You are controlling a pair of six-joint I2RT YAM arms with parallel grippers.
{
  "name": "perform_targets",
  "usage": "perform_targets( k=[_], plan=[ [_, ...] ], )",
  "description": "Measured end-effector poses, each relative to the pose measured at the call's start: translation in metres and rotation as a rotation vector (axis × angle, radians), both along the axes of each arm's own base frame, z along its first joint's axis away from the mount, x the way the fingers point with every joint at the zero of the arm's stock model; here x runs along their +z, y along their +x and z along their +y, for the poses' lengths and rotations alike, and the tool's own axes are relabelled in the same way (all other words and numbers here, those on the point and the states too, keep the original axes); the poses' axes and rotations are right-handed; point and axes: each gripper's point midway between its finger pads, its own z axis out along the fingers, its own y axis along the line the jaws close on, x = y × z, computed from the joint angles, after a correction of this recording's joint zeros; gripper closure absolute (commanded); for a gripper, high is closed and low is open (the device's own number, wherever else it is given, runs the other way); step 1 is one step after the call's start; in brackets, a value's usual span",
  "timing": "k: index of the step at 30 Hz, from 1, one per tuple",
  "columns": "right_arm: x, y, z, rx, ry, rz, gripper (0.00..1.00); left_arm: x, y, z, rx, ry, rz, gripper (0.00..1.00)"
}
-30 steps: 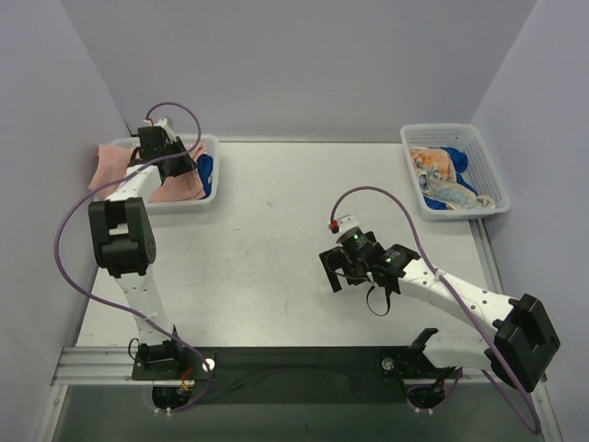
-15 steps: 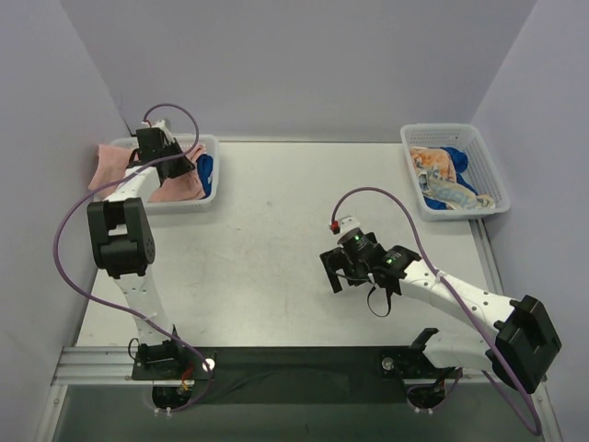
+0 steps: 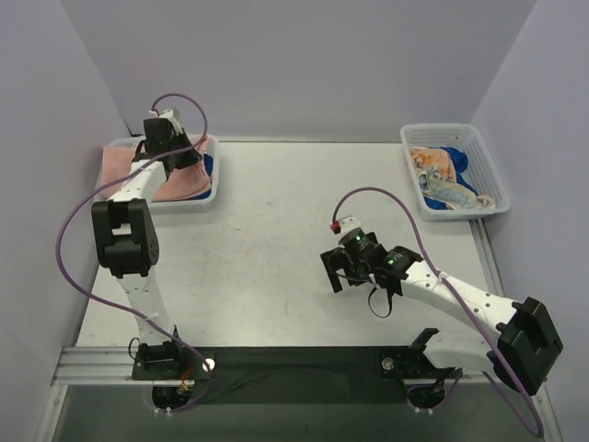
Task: Fold and stack the towels
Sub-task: Neatly place the folded towel into the bin
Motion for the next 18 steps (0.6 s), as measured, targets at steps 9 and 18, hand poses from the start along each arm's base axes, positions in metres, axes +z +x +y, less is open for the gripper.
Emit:
perform_targets(
  k=[9,18],
  plan=[
    [0.000,0.000,0.000,0.000,0.000,0.000,0.00,0.007,0.000,-0.012,-0.031,0.034,0.027,0.40],
    [0.000,0.000,0.000,0.001,0.001,0.000,0.00,0.009,-0.009,-0.019,-0.038,0.031,0.045,0.24]
  ],
)
